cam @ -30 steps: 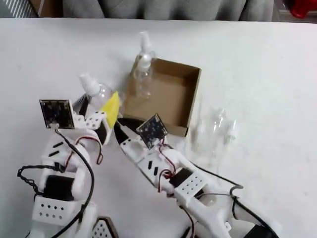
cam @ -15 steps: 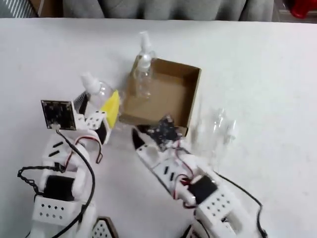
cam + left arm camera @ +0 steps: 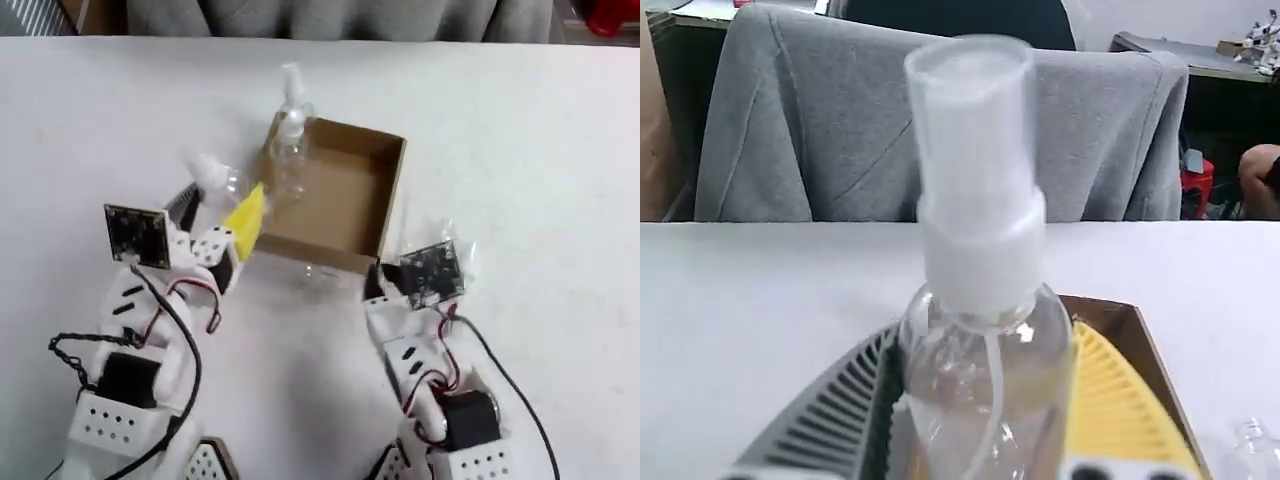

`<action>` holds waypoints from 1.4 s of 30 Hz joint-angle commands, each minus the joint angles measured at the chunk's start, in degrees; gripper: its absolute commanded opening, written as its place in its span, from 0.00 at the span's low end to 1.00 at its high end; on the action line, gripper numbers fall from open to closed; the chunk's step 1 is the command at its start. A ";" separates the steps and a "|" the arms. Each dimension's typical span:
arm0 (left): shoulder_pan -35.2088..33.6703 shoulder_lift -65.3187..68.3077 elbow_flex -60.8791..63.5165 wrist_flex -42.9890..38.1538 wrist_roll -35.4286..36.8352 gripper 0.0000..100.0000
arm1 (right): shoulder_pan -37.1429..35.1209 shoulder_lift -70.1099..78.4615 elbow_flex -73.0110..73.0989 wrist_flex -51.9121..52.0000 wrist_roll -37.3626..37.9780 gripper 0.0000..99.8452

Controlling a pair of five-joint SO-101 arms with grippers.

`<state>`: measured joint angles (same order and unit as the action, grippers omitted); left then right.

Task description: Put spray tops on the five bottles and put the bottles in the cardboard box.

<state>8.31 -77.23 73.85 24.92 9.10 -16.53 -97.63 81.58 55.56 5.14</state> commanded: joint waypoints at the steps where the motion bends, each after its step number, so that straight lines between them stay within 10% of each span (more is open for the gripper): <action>1: 1.98 0.31 -0.53 -4.40 -0.70 0.02 | 5.49 -1.54 3.96 -2.15 0.62 0.01; 12: 6.11 0.40 -0.53 -5.98 -0.79 0.02 | 25.01 -1.54 6.95 -2.24 0.70 0.01; 42: 3.65 43.65 -9.49 -34.29 -5.80 0.02 | 23.96 -1.54 15.30 -11.56 0.70 0.01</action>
<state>12.88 -35.82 68.40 -4.53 4.18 8.18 -98.77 95.65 45.54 5.14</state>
